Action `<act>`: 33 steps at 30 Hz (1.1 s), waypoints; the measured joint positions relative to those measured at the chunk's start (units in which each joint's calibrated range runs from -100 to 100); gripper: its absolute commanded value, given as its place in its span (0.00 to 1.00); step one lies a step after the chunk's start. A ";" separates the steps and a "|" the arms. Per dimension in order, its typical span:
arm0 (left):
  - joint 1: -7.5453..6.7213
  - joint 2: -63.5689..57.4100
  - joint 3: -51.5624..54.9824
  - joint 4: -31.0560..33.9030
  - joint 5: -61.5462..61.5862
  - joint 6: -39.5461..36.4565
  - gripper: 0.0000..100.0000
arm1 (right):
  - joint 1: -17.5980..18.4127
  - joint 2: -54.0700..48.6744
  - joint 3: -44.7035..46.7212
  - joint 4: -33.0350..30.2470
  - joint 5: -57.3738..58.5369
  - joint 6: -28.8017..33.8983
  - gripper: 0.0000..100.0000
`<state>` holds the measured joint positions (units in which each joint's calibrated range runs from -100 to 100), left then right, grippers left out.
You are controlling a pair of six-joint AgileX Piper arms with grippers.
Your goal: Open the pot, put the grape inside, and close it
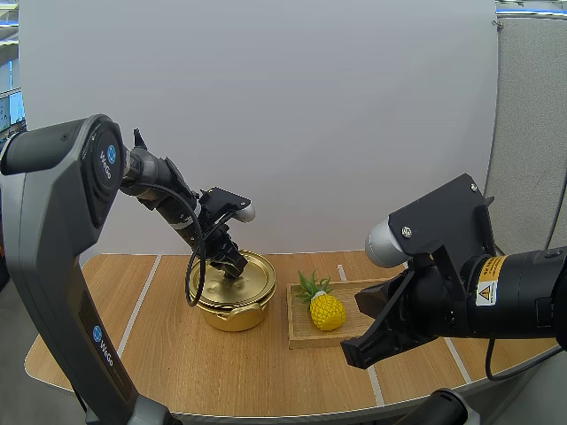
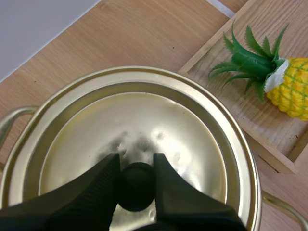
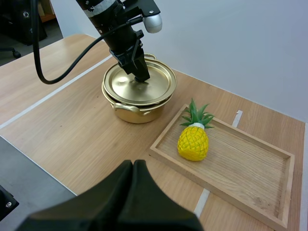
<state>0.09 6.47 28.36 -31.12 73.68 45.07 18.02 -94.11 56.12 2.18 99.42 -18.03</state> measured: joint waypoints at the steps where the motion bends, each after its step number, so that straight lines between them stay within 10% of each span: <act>1: 0.00 0.00 0.00 0.00 0.17 0.00 0.00 | 0.00 0.00 0.00 0.00 0.00 0.00 0.00; 16: 0.06 0.00 0.00 -0.21 1.23 0.27 0.02 | 0.00 0.00 0.00 0.00 0.00 0.00 0.00; 20: 0.06 0.00 0.00 -0.21 1.39 0.27 0.24 | 0.00 0.00 0.00 0.00 0.00 0.00 0.00; 26: 0.06 0.00 0.00 -0.36 2.53 0.27 0.96 | 0.00 0.00 0.00 0.00 0.00 0.00 0.00; 33: 0.06 -0.36 0.00 -1.03 7.51 0.69 1.00 | 0.00 0.00 0.00 0.00 0.00 0.00 0.00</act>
<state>0.15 6.11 28.36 -32.15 81.18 45.76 18.02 -94.11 56.12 2.18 99.42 -18.03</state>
